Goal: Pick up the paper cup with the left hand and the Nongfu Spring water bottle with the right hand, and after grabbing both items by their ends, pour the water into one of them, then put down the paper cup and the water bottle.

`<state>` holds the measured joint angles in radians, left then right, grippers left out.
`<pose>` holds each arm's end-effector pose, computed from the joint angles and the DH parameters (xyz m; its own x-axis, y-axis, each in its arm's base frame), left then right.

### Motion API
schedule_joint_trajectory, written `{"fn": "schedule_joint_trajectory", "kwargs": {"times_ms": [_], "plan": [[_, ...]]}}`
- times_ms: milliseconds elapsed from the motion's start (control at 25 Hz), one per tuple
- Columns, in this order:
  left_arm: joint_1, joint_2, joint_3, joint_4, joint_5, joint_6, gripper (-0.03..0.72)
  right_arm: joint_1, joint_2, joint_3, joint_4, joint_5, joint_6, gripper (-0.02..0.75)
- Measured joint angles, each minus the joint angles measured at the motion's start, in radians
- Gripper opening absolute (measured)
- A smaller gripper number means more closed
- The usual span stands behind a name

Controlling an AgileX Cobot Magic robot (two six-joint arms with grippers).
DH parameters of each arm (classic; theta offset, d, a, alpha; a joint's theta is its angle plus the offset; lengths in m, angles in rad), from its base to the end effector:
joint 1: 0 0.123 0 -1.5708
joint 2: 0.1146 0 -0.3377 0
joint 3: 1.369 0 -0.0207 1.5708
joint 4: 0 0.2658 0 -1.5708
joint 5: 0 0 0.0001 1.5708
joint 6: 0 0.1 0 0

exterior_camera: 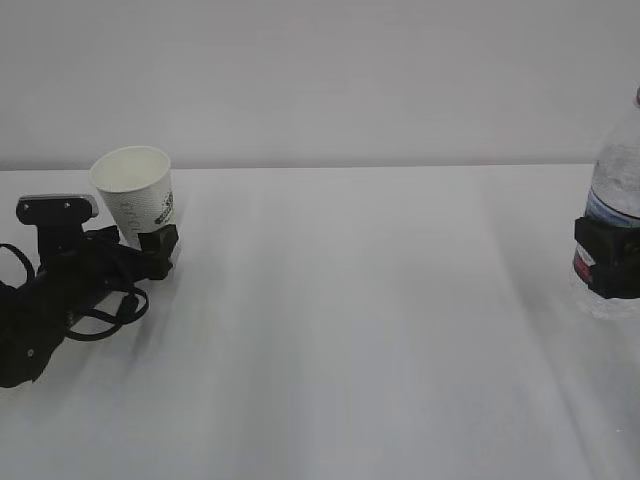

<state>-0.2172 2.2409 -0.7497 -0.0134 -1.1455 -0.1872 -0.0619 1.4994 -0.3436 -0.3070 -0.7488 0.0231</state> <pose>0.3907 -0.0850 0.0776 -0.2841 -0.1334 -0.9495 0.1524 0.9714 -0.1821 0.2536 0.0049 0.2043 -0.3022 -0.1809 -0.9359 -0.1985 0.9722 -0.1239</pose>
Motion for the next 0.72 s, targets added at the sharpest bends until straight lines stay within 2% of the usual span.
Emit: {"fn": "schedule_joint_trajectory", "kwargs": {"times_ms": [720], "plan": [[0.000, 0.069, -0.101, -0.018, -0.002, -0.023, 0.692, 0.000, 0.000, 0.000, 0.000, -0.019, -0.014, 0.440]]}}
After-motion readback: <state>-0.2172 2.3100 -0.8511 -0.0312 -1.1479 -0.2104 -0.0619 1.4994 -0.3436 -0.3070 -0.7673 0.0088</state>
